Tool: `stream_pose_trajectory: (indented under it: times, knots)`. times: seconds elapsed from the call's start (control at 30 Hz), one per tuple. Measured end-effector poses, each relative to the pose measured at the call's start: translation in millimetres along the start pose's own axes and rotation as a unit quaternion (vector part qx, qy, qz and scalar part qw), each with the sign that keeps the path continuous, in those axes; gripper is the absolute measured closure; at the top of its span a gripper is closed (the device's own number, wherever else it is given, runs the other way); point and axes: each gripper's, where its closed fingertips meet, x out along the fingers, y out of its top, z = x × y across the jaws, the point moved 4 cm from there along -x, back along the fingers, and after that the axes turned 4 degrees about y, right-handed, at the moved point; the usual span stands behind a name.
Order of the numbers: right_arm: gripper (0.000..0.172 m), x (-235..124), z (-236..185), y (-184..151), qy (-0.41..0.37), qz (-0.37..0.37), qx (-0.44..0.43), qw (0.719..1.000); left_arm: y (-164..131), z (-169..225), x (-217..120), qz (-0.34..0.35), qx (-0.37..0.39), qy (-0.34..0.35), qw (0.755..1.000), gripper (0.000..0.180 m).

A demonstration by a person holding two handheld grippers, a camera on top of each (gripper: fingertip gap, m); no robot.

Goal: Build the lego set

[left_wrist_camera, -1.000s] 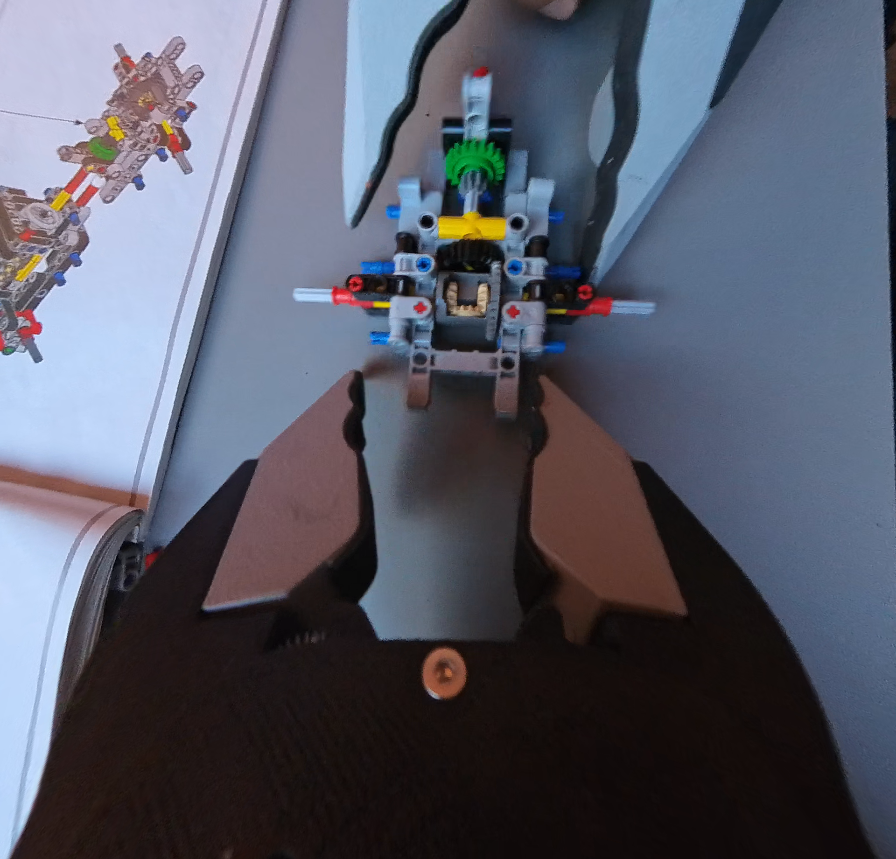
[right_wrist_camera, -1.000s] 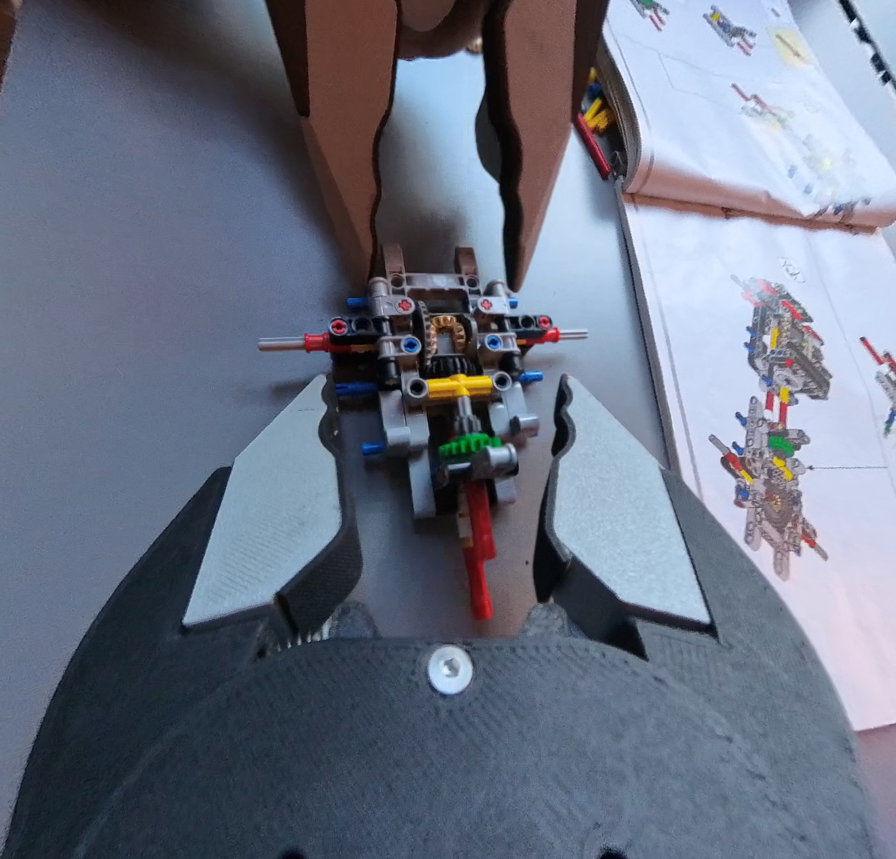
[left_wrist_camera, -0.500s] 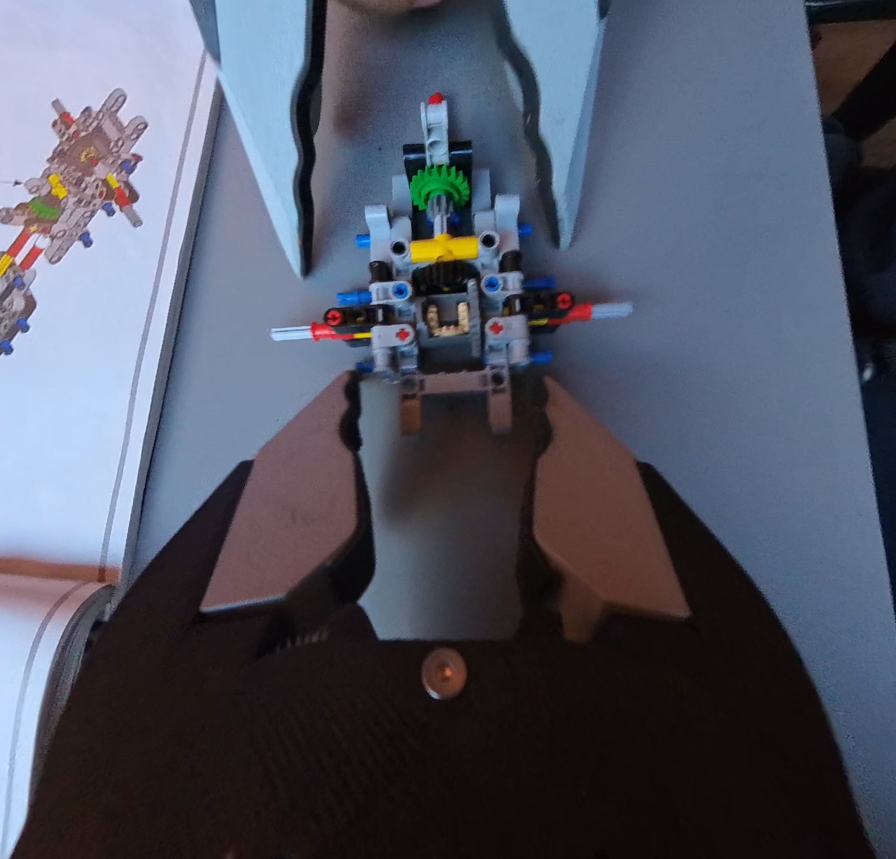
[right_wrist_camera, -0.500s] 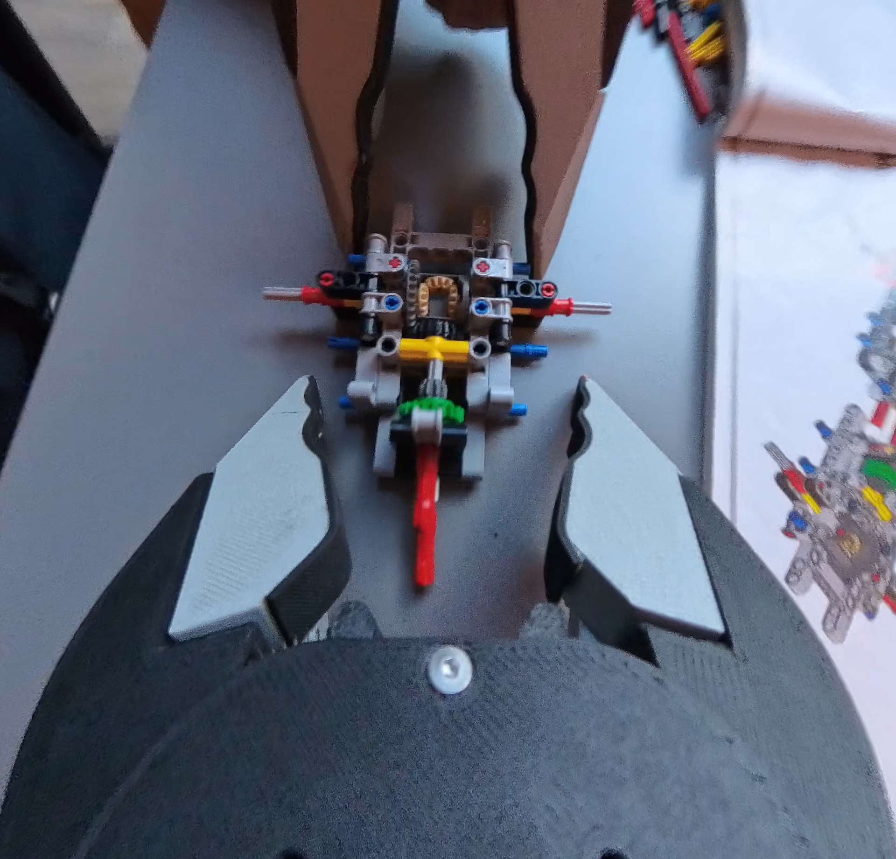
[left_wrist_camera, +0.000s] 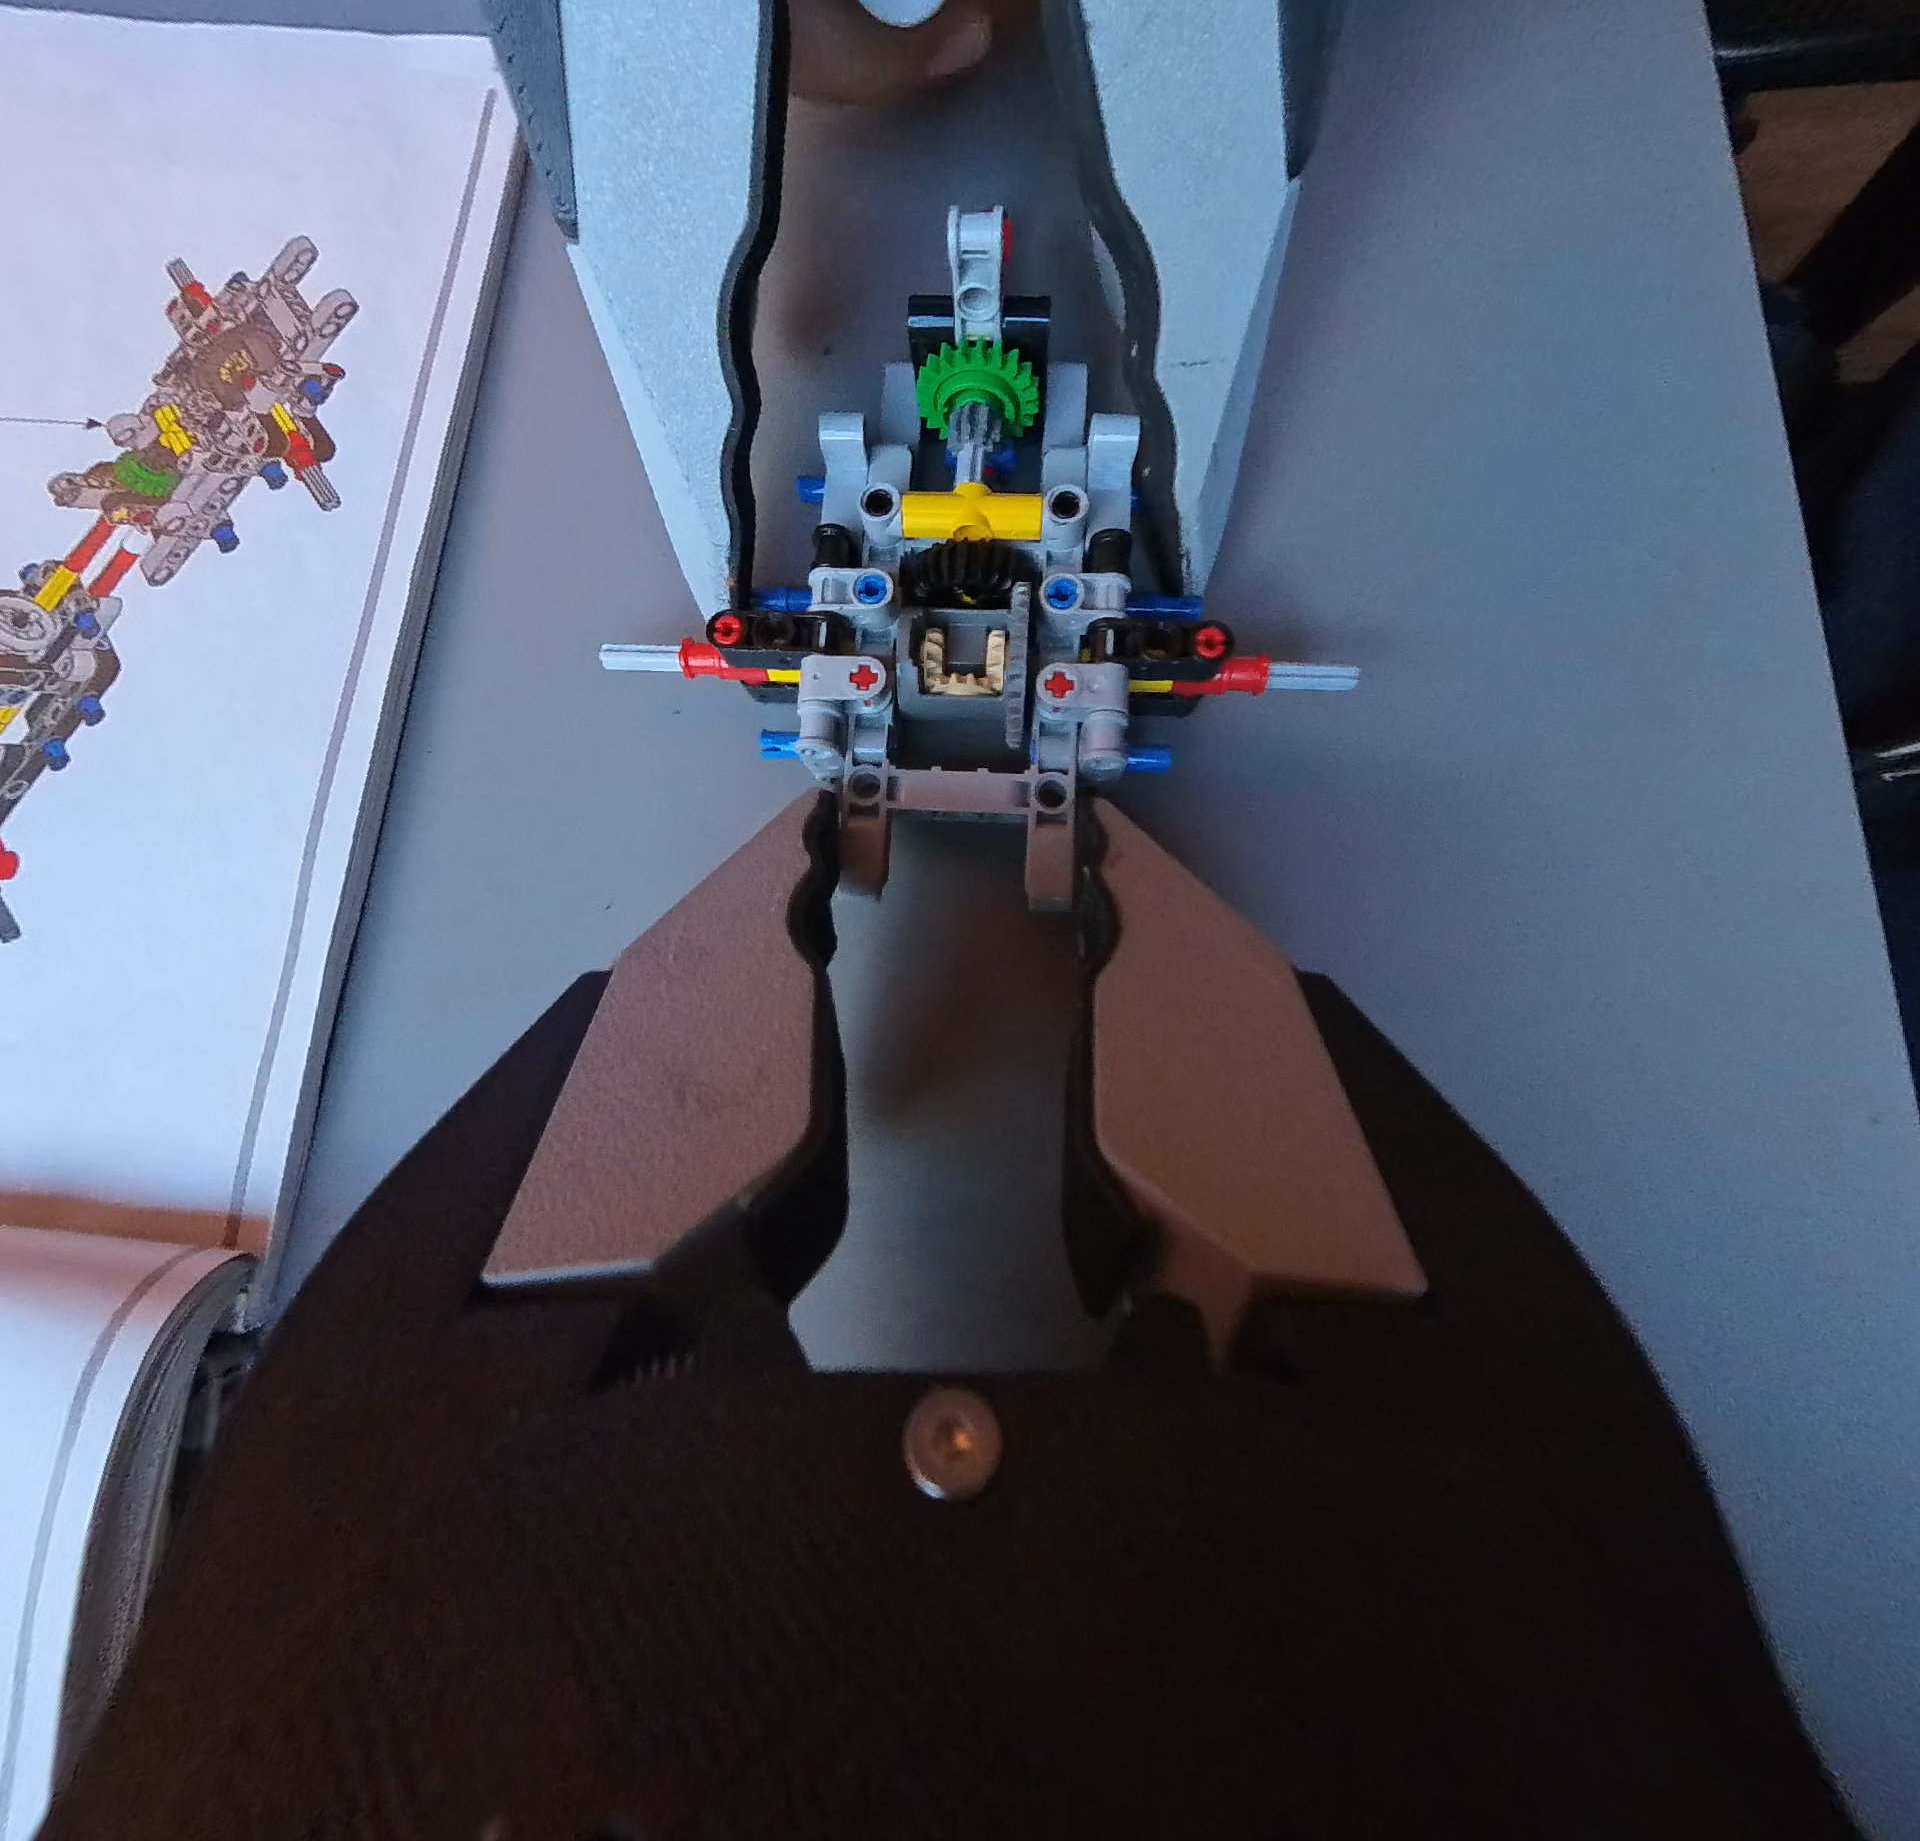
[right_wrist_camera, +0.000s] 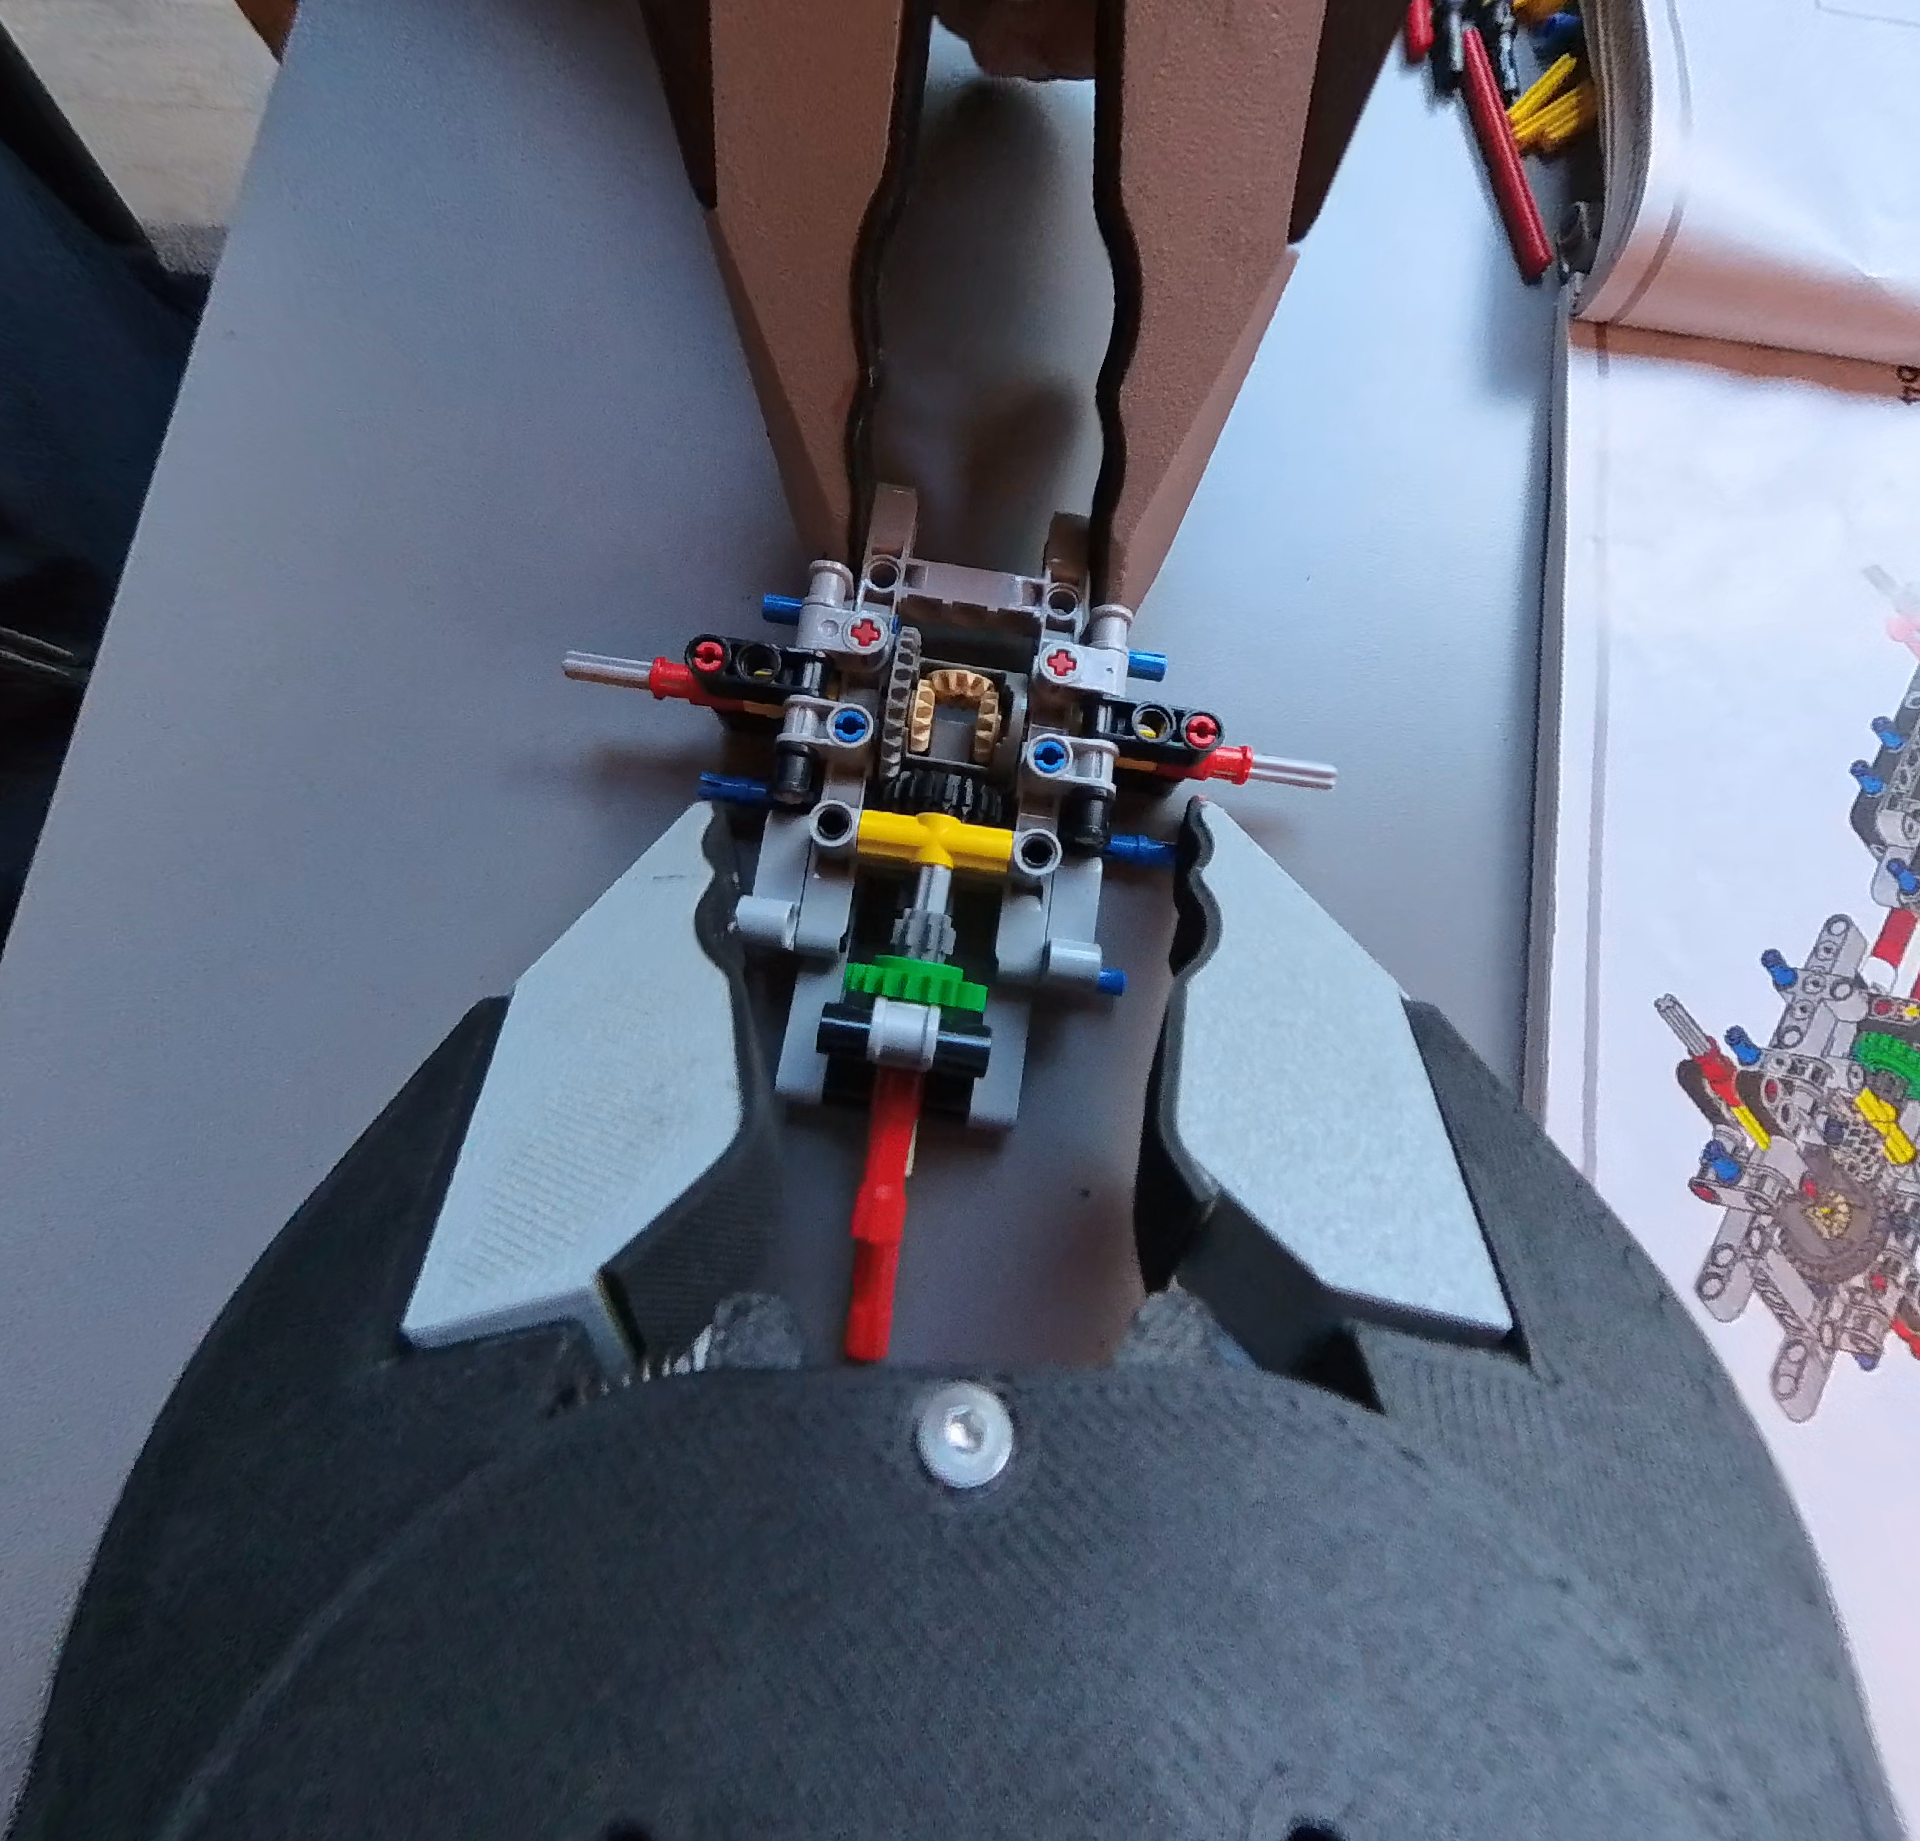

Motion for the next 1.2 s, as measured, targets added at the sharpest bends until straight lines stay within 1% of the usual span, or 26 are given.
stream_pose_trajectory:
  times: [0.07, 0.2, 0.27, 0.33, 0.4, 0.5, 0.6, 0.63, 0.67, 0.77, 0.87, 0.9, 0.93, 0.97, 1.07, 1.13, 1.2]
  knots:
    - [0.089, 0, 0, -1, 0.002, 0.027, 0.003, 1.000, 0, 1, -1, 0.001, 0.011, 0.011, 1.000, 0.138]
    - [0.089, 0, -2, -1, 0.000, 0.030, 0.002, 1.000, 1, 4, -2, 0.002, 0.038, 0.030, 0.999, 0.139]
    - [0.089, 0, -2, -1, -0.003, 0.033, -0.012, 0.999, 1, 4, -3, 0.002, 0.049, 0.039, 0.998, 0.139]
    - [0.089, -3, -2, 2, -0.001, 0.059, -0.013, 0.998, 1, 4, -5, 0.003, 0.069, 0.057, 0.996, 0.139]
    - [0.098, -7, 0, 6, 0.007, 0.079, 0.007, 0.997, 1, 6, -5, 0.003, 0.086, 0.065, 0.994, 0.139]
    - [0.098, -6, 2, 6, 0.018, 0.075, 0.018, 0.997, 1, 6, -5, 0.004, 0.083, 0.062, 0.995, 0.139]
    - [0.101, -13, 1, 6, 0.026, 0.084, 0.025, 0.996, 1, 6, -5, 0.009, 0.080, 0.060, 0.995, 0.139]
    - [0.097, -17, 2, 5, 0.011, 0.077, 0.025, 0.997, 1, 6, -5, 0.006, 0.082, 0.061, 0.995, 0.138]
    - [0.089, -20, 4, 5, -0.005, 0.076, 0.018, 0.997, 1, 7, -6, 0.006, 0.080, 0.060, 0.995, 0.138]
    - [0.087, -25, 0, 12, -0.016, 0.104, 0.004, 0.994, 1, 6, -5, 0.008, 0.075, 0.056, 0.996, 0.139]
    - [0.070, -13, 6, 1, -0.039, 0.055, 0.008, 0.998, 1, 7, -6, 0.008, 0.079, 0.058, 0.995, 0.138]
    - [0.072, -11, 4, 2, -0.028, 0.054, 0.013, 0.998, 1, 7, -6, 0.008, 0.079, 0.059, 0.995, 0.138]
    - [0.080, -9, 0, 3, -0.016, 0.051, 0.011, 0.999, 1, 7, -6, 0.008, 0.080, 0.059, 0.995, 0.138]
    - [0.081, -7, -1, 3, -0.016, 0.049, 0.007, 0.999, 1, 7, -6, 0.008, 0.078, 0.058, 0.995, 0.139]
    - [0.083, -8, -3, 3, -0.020, 0.039, 0.001, 0.999, 1, 7, -6, 0.008, 0.076, 0.058, 0.995, 0.139]
    - [0.079, -10, -5, 5, -0.015, 0.035, 0.003, 0.999, 1, 6, -6, 0.008, 0.074, 0.057, 0.996, 0.139]
    - [0.080, -13, -6, 8, -0.014, 0.042, 0.004, 0.999, 0, 6, -6, 0.008, 0.071, 0.055, 0.996, 0.139]
